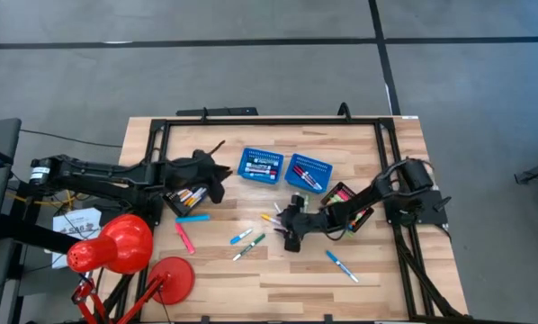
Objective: Pick & Place Markers
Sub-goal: Put the yellow water marker into the left black bin
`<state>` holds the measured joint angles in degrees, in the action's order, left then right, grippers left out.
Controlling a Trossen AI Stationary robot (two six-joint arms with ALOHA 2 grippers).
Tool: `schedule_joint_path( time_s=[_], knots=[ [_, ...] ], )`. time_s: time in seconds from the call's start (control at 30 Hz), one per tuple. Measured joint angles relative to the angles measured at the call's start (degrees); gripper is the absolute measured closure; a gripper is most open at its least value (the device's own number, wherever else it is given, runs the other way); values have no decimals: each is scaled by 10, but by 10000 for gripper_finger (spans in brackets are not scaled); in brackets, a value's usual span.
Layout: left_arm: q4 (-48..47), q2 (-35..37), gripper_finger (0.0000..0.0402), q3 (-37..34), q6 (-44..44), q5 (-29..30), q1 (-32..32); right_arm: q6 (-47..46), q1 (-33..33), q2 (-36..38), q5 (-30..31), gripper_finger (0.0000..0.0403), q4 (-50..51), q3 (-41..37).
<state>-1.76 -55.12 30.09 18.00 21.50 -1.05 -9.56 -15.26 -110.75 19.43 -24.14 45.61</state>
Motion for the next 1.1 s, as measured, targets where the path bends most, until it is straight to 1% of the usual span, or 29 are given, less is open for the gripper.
schedule_joint_path(
  time_s=[0.07,0.17,0.27,0.37,0.47,0.57,0.7,0.83,0.93,1.0,1.1],
  knots=[
    [23,-4,325,0,-18,-37,5,-2,0,-19,7,189,-6,11],
    [37,-17,325,1,-61,-68,25,-1,0,-40,15,195,-10,26],
    [44,-42,325,0,-101,-70,50,-1,4,-46,12,214,1,36],
    [61,-79,325,0,-132,-70,73,-6,11,-43,6,250,13,39],
    [90,-122,321,0,-143,-71,86,-20,18,-44,2,297,17,38],
    [126,-169,313,0,-144,-74,90,-25,26,-45,-22,342,20,38],
    [175,-240,299,0,-148,-119,90,-28,35,-46,-55,381,0,38],
    [253,-311,285,0,-148,-163,90,-28,38,-48,-66,380,-12,47],
    [308,-354,272,0,-148,-189,90,-27,38,-49,-67,359,-10,55],
    [338,-378,264,0,-145,-205,90,-27,38,-50,-66,351,-8,58],
    [354,-409,252,0,-135,-214,90,-26,38,-50,-65,356,-9,58]
  ],
)
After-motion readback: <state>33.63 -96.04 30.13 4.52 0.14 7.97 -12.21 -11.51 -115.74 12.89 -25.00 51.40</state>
